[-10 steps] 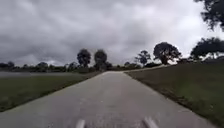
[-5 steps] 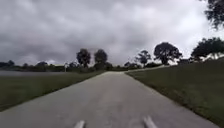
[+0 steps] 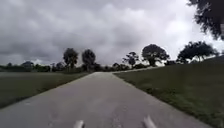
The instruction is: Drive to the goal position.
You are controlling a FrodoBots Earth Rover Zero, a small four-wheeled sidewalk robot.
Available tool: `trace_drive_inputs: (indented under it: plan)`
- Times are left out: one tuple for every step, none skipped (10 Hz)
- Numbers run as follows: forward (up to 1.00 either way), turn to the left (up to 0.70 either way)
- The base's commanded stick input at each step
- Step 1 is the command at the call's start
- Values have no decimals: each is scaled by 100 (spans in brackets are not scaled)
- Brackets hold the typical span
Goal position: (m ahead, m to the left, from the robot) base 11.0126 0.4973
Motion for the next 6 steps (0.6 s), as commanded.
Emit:
trace_drive_inputs:
  plan:
    - [70, 0]
    - [70, 0]
    - [70, 0]
    - [70, 0]
    - [70, 0]
    - [70, 0]
